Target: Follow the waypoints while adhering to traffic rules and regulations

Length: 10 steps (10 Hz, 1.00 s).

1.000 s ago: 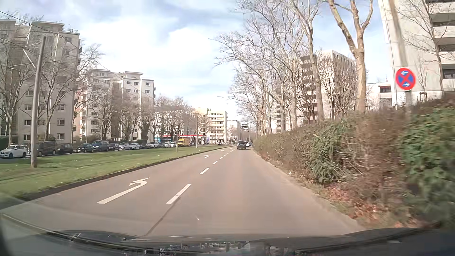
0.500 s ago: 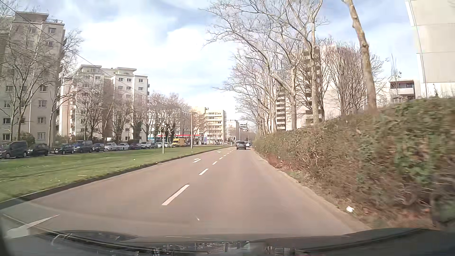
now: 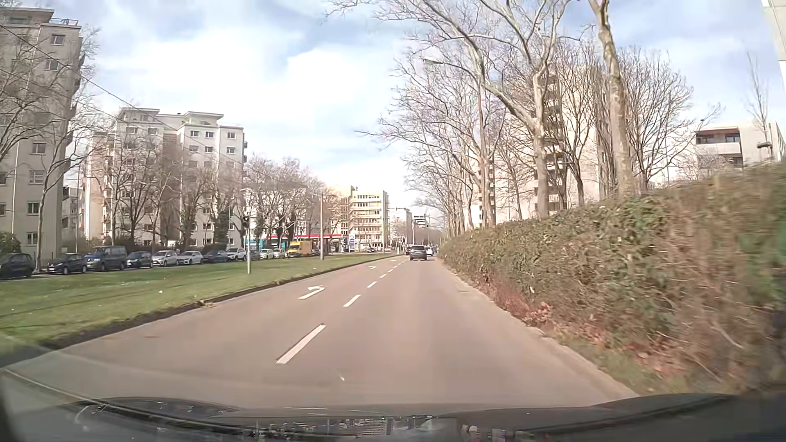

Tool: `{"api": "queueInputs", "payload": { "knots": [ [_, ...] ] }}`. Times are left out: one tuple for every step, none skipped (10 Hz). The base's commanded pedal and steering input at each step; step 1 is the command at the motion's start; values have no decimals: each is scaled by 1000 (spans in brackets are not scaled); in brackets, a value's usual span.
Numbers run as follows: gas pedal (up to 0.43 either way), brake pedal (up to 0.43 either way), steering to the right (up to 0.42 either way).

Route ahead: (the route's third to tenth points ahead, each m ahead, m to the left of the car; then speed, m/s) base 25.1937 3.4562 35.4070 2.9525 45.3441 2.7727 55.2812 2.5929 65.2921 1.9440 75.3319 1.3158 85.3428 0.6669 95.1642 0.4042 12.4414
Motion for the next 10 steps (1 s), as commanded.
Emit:
{"api": "queueInputs", "payload": {
  "knots": [
    [79, 0, 4],
    [79, 0, 4],
    [79, 0, 4],
    [67, 0, 4],
    [67, 0, 4],
    [67, 0, 4],
    [67, 0, 4],
    [67, 0, 4],
    [67, 0, 4],
    [67, 0, 4]
  ]
}}
